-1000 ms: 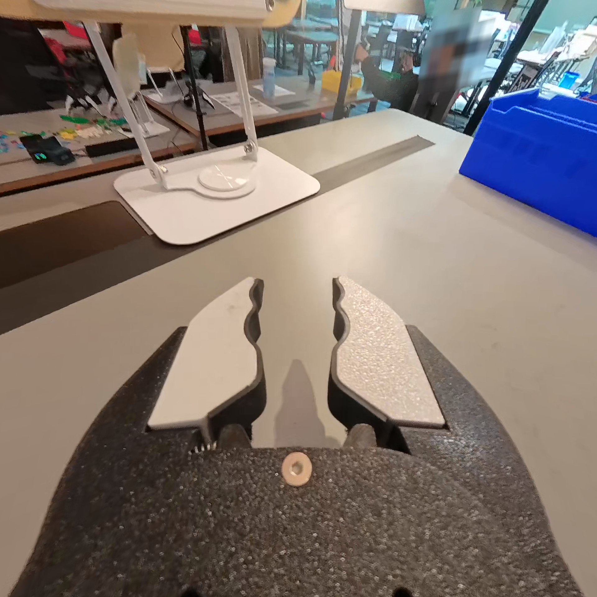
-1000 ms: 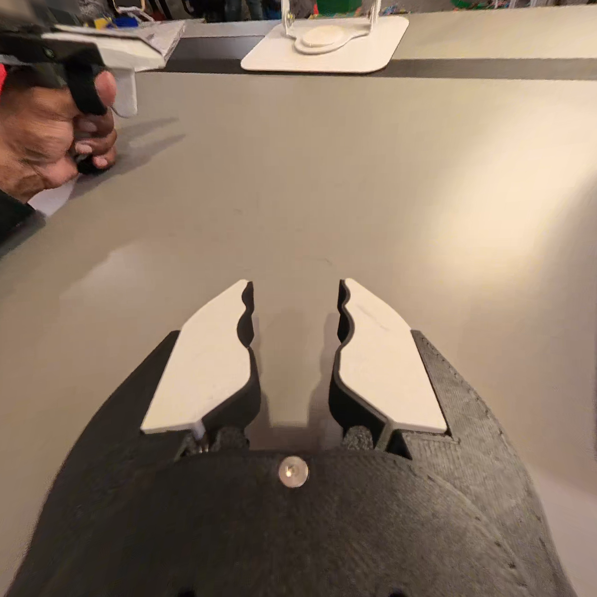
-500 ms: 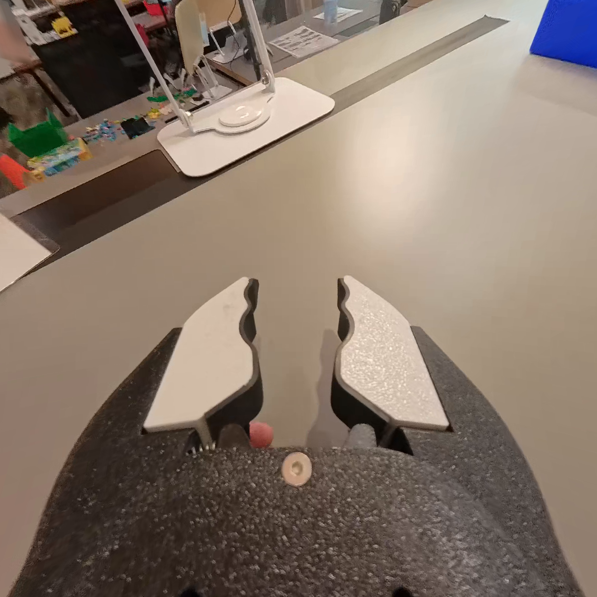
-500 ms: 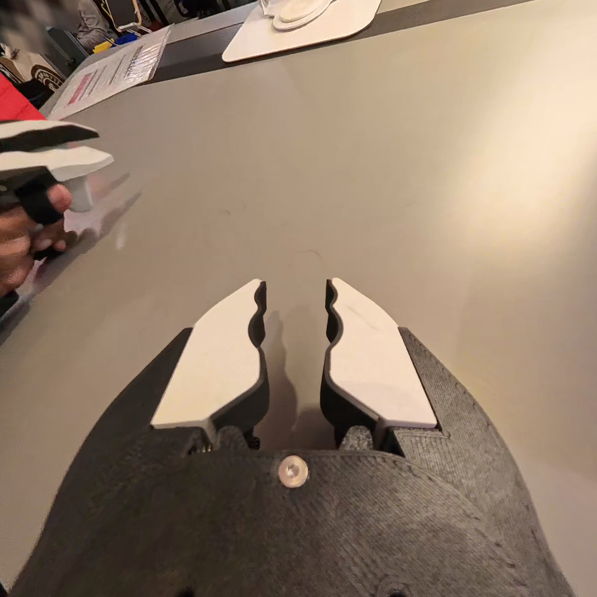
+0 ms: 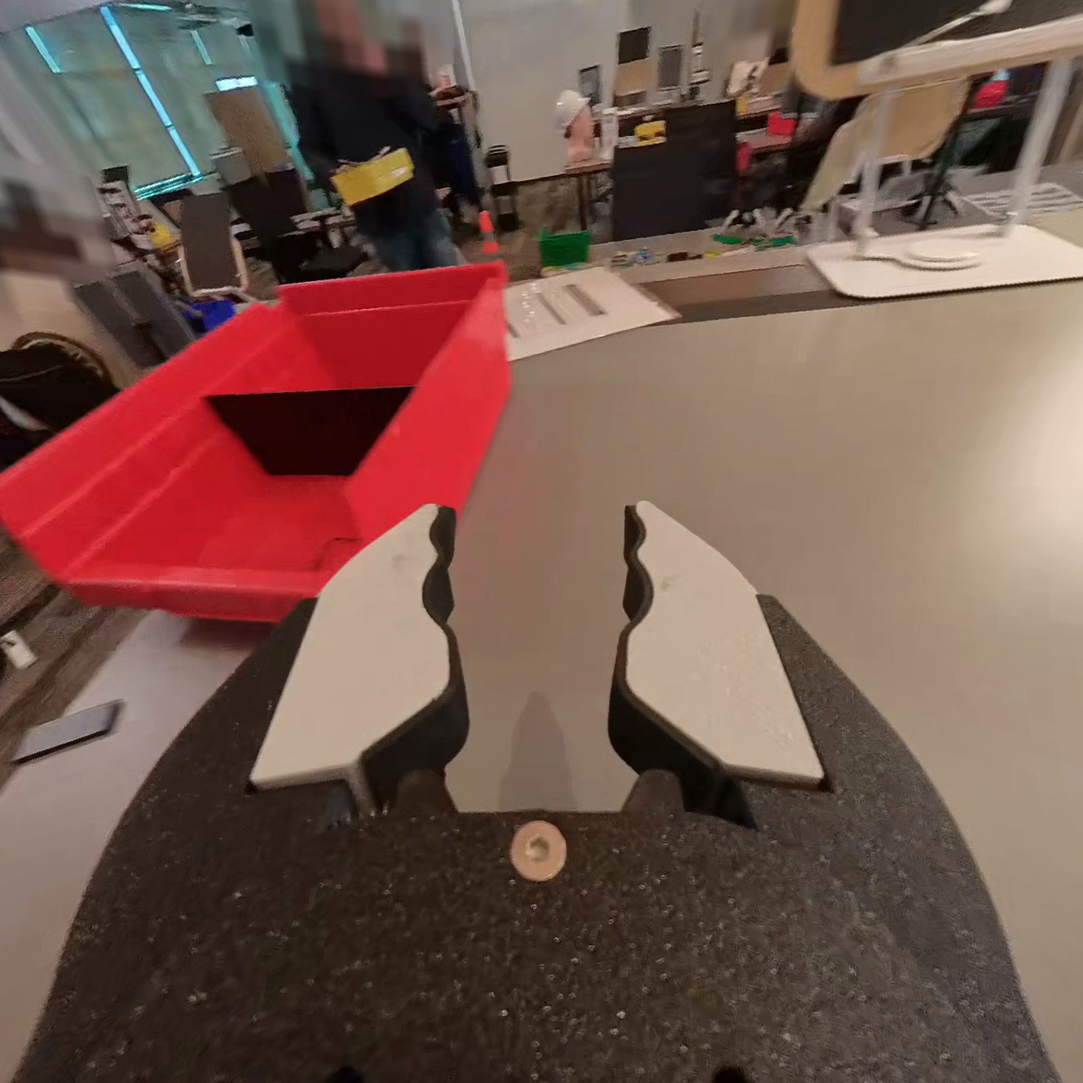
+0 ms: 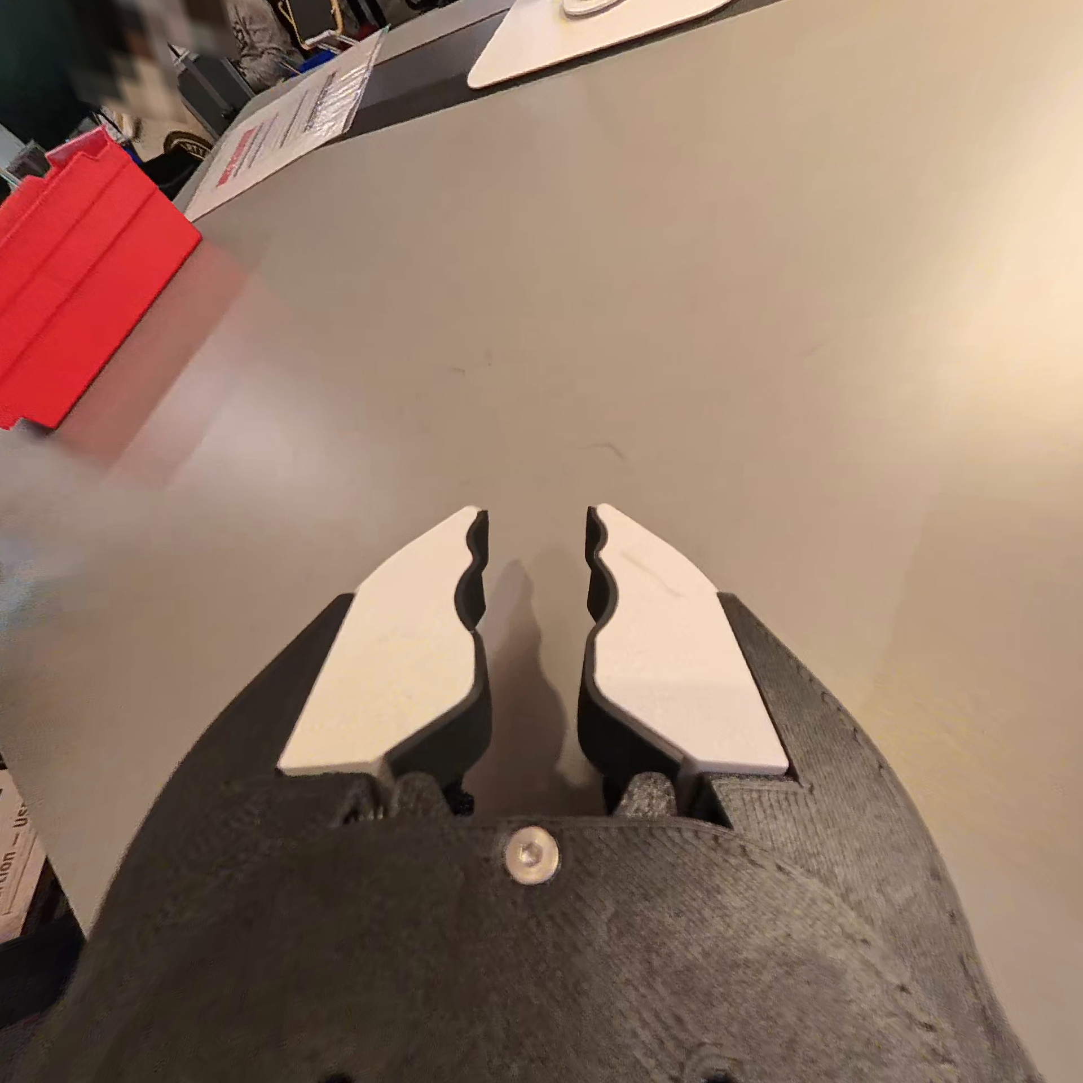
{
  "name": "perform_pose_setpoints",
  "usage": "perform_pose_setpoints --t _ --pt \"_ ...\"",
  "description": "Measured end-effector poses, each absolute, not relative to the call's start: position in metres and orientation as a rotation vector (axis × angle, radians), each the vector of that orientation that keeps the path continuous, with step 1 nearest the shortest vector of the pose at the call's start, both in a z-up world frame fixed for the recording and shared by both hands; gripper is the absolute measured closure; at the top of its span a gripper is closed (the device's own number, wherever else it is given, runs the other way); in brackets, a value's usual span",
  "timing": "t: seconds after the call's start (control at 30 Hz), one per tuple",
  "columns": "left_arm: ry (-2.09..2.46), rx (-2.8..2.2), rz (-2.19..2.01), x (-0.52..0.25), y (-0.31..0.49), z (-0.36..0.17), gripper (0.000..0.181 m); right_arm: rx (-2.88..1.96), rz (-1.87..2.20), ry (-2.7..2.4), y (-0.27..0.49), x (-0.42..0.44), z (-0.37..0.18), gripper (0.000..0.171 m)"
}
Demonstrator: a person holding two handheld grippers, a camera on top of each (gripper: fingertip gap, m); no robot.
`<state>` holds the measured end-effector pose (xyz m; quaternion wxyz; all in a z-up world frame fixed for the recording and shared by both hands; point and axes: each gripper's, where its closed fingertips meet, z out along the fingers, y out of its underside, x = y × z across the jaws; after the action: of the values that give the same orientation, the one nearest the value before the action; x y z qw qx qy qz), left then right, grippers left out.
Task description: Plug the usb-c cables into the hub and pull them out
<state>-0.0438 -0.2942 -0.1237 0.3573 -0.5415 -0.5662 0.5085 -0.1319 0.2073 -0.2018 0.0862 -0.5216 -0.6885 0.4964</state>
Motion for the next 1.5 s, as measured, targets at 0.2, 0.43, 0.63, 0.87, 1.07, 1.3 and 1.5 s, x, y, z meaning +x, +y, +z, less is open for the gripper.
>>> perform_pose_setpoints --t 0.2,0.43,0.63,0.87,1.07,1.3,1.5 --pt "-1.585 -1.486 1.240 -0.066 -0.370 -0.138 0.123 -1.574 1.428 -2.067 0.208 -0.133 -0.207 0.141" --pt "-1.567 -1.594 1.176 -0.104 -0.377 -0.169 0.176 -1.631 1.403 -2.016 0.215 -0.136 -0.209 0.142" --pt "-1.454 -1.647 1.150 -0.098 -0.364 -0.168 0.178 -1.560 1.262 -1.877 0.244 -0.119 -0.200 0.138" --pt "-1.307 -1.734 0.964 -0.080 -0.346 -0.168 0.178 -1.382 0.906 -1.465 0.346 -0.100 -0.150 0.133" --pt "-1.183 -1.782 0.857 -0.067 -0.330 -0.169 0.178 -1.450 0.872 -1.340 0.401 -0.118 -0.127 0.124" --pt "-1.060 -1.837 0.744 -0.060 -0.304 -0.169 0.178 -1.493 0.822 -1.478 0.406 -0.164 -0.156 0.125" --pt "-0.978 -1.857 0.655 -0.046 -0.270 -0.169 0.178 -1.347 0.712 -1.588 0.402 -0.182 -0.168 0.163"
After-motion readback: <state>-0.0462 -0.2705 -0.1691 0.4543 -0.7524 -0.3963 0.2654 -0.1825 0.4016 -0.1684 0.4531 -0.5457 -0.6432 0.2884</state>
